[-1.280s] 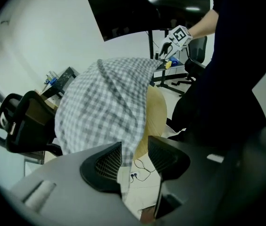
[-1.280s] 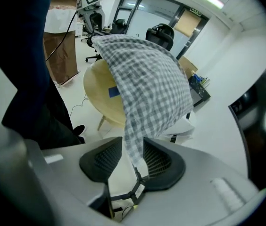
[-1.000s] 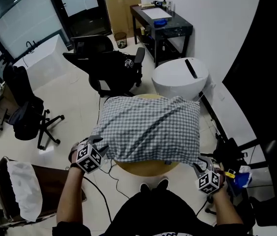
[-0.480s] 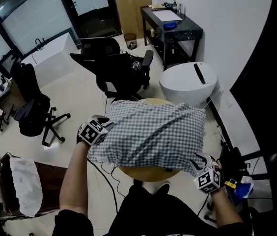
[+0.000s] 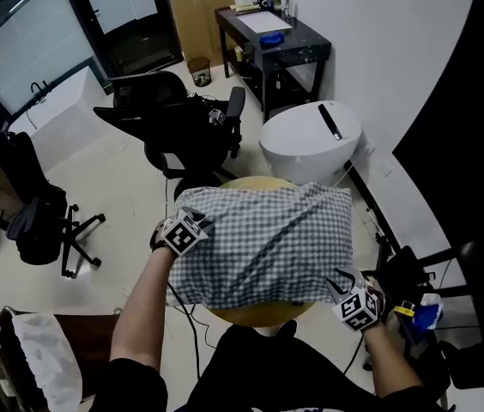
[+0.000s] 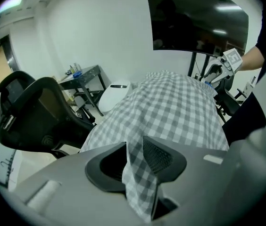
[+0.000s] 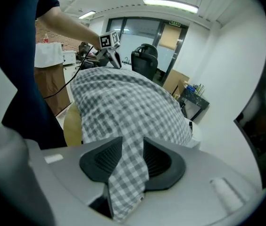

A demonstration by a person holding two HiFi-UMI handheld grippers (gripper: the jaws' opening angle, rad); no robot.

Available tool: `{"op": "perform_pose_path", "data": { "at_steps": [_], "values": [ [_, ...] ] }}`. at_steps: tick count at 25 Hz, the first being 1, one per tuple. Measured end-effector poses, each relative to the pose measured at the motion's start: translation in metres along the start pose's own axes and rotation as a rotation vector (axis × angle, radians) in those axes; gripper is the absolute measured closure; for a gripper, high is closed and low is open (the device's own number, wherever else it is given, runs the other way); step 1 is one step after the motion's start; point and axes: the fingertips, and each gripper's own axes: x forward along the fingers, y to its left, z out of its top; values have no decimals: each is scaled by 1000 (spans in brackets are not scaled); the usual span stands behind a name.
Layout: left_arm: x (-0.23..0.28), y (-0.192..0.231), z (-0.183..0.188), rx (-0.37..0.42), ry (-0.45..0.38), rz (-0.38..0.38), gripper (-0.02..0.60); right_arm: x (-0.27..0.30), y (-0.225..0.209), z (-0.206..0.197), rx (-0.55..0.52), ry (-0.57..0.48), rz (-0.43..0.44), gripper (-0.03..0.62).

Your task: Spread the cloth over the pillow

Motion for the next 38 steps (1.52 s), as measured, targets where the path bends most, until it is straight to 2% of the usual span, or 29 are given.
{"op": "perform_pose_path", "data": {
  "at_steps": [2,5,8,13,17,22,24,30,31,32,34,38],
  "values": [
    [9,1,-2,4,3,-20,485,6,2,-5,34,17,1,444],
    [14,4,1,16,4,-25,580,12,3,-14,69,45,3,444],
    [11,9,5,37,-3,-27,580,19,4,-20,87,68,3,444],
    [-3,28,12,68,10,24,581,26,3,-21,105,79,1,444],
    [-2,39,8,56,16,59,581,30,2,-21,109,81,6,444],
    [-3,30,10,45,-20,-12,581,28,4,-26,108,105,16,444],
    [-14,40,12,28,-39,-13,557,24,3,-24,107,104,9,444],
    [-28,110,-5,-58,-33,46,557,18,-4,-1,118,63,-22,444],
    [-24,119,-9,-76,-30,37,555,17,-5,6,120,51,-25,444],
    [-18,125,-14,-95,-24,15,517,16,-6,14,118,39,-30,444],
    [-5,132,-25,-115,2,-46,380,13,-10,32,105,19,-45,443],
    [26,138,-43,-23,63,-120,376,10,-12,66,87,-29,-60,443]
  ]
}}
